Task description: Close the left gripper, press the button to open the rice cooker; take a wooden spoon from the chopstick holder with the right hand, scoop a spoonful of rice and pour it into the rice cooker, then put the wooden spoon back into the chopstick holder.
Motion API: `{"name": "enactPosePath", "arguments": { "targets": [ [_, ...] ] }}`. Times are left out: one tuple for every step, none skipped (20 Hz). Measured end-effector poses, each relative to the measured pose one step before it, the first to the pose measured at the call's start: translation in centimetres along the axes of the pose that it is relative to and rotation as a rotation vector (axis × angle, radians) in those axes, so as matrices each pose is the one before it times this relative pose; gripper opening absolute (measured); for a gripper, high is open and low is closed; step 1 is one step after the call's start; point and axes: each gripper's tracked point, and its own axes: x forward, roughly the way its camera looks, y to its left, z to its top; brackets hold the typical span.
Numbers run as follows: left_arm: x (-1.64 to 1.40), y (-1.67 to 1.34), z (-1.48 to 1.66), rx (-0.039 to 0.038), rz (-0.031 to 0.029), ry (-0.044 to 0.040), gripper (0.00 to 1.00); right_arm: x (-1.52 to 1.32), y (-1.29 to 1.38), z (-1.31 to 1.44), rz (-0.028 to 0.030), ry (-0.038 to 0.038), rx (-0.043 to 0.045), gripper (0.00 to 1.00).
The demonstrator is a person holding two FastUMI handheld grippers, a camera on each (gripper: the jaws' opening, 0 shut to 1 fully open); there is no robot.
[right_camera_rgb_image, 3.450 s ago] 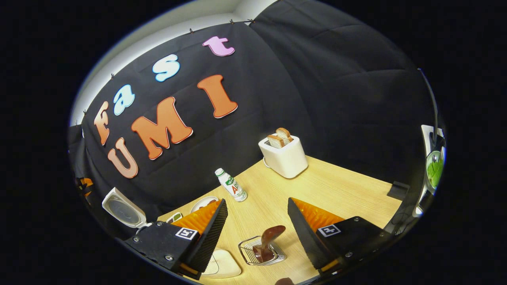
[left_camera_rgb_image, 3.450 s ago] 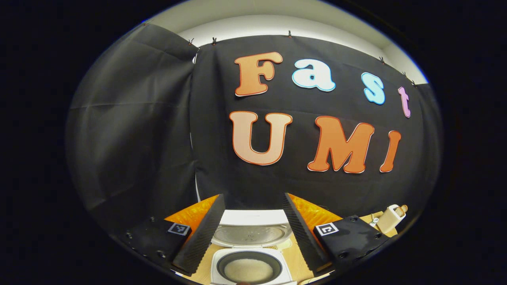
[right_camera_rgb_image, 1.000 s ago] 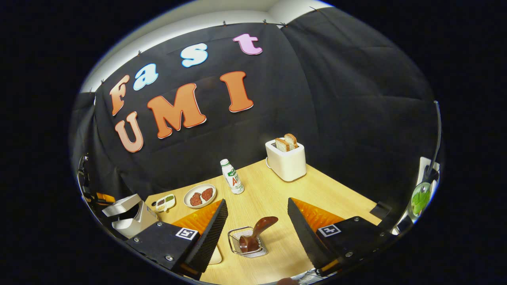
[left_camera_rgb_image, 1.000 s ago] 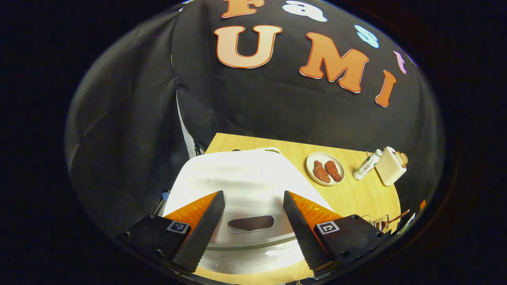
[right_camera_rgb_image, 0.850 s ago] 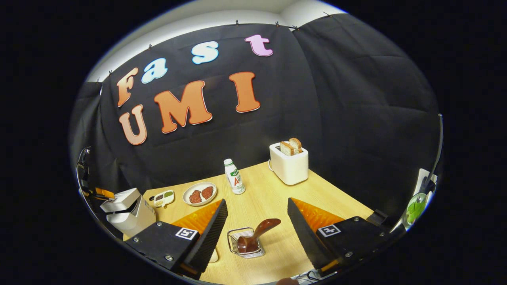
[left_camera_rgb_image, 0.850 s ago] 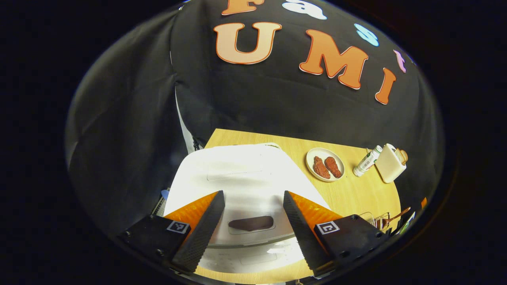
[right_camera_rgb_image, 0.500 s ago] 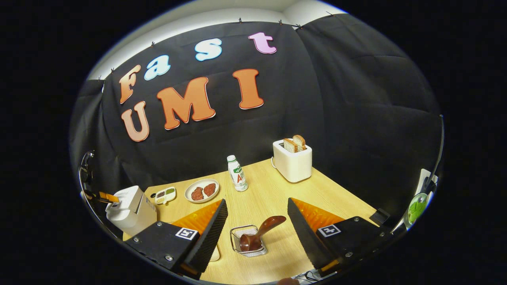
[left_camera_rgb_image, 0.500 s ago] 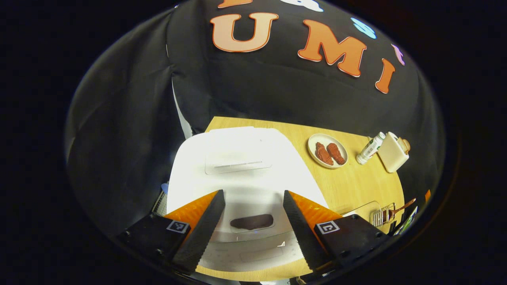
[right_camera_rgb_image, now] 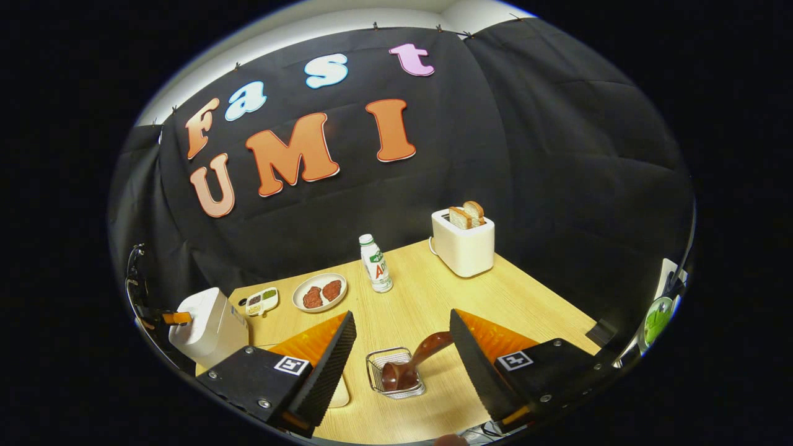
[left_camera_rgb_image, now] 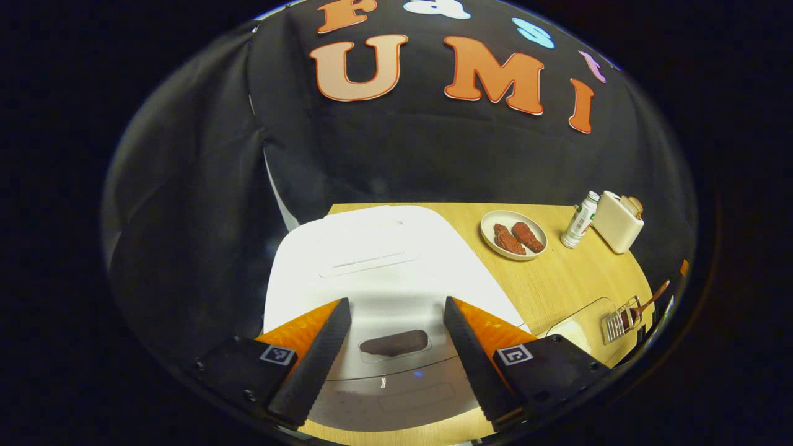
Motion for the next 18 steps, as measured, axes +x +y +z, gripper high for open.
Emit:
{"name": "enactPosePath", "arguments": {
  "targets": [
    [-0.471, 0.064, 0.33, -0.0068, 0.00908, -0.00632, 1.0, -0.264, 0.425, 0.916, 0.0051, -0.01713, -0.00702, 0.95],
    [-0.642, 0.224, 0.963, 0.00639, 0.01055, -0.03889, 1.0, -0.212, 0.2, 0.959, 0.00432, -0.01568, -0.00916, 0.95],
    [-1.013, 0.096, 1.78, 0.00704, 0.00507, -0.05736, 1.0, -0.265, 0.392, 1.064, 0.00405, -0.01637, -0.01085, 0.94],
    [-1.538, 0.066, 2.284, -0.00401, -0.00385, -0.05872, 1.0, -0.045, 0.418, 1.112, 0.00413, -0.01831, -0.01102, 0.95],
    [-1.545, -0.131, 2.75, -0.01726, -0.01174, -0.0651, 1.0, -0.285, 0.454, 1.208, 0.00482, -0.02107, -0.0104, 0.94],
    [-1.854, -0.787, 3.518, -0.02334, -0.01369, -0.06704, 1.0, -0.278, 0.484, 1.214, 0.0045, -0.02496, -0.0093, 0.94],
    [-1.933, -0.279, 3.078, -0.02659, -0.02001, -0.06272, 1.0, -0.364, 0.441, 1.184, 0.00412, -0.02352, -0.00867, 0.94],
    [-1.872, -0.209, 3.17, -0.022, -0.01895, -0.05736, 1.0, -0.289, 0.455, 1.168, 0.00602, -0.02212, -0.0105, 0.94],
    [-1.987, 0.11, 3.02, -0.01002, -0.01439, -0.05605, 1.0, -0.314, 0.472, 1.152, 0.00247, -0.02181, -0.01418, 0.94],
    [-1.803, 0.195, 2.37, -0.00241, -0.00986, -0.05442, 1.0, -0.251, 0.496, 1.036, 0.00562, -0.02273, -0.01824, 0.94],
    [-1.488, 0.074, 2.172, 0.00014, -0.00699, -0.035, 1.0, -0.326, 0.459, 1.003, 0.00493, -0.01847, -0.02173, 0.95],
    [-1.482, -0.007, 1.39, -0.00004, -0.0041, -0.02958, 1.0, -0.298, 0.451, 0.754, 0.00313, -0.01365, -0.0223, 0.95],
    [-1.294, -0.001, 0.96, -0.00082, 0.00123, -0.02525, 1.0, -0.361, 0.403, 0.795, 0.00397, -0.01445, -0.01904, 0.95],
    [-0.856, 0.12, 0.449, 0.00202, -0.00094, -0.02004, 1.0, -0.257, 0.325, 0.831, 0.00633, -0.01522, -0.01446, 0.95],
    [-0.913, 0.008, 0.272, 0.00921, 0.00376, -0.0167, 1.0, -0.313, 0.376, 0.907, 0.00824, -0.01946, -0.00877, 0.95],
    [-0.549, 0.442, 0.131, 0.01561, 0.01207, -0.01189, 1.0, -0.164, 0.23, 0.643, 0.00516, -0.01171, -0.00228, 0.95],
    [-0.488, 0.596, 0.179, 0.01324, 0.01411, -0.00883, 1.0, -0.078, 0.172, 0.451, 0.00455, -0.00859, 0.00246, 0.95],
    [-0.163, 0.398, 0.161, 0.00165, 0.01192, -0.00481, 1.0, -0.032, 0.18, 0.234, 0.00422, -0.00702, 0.00338, 0.95]
  ]
}}
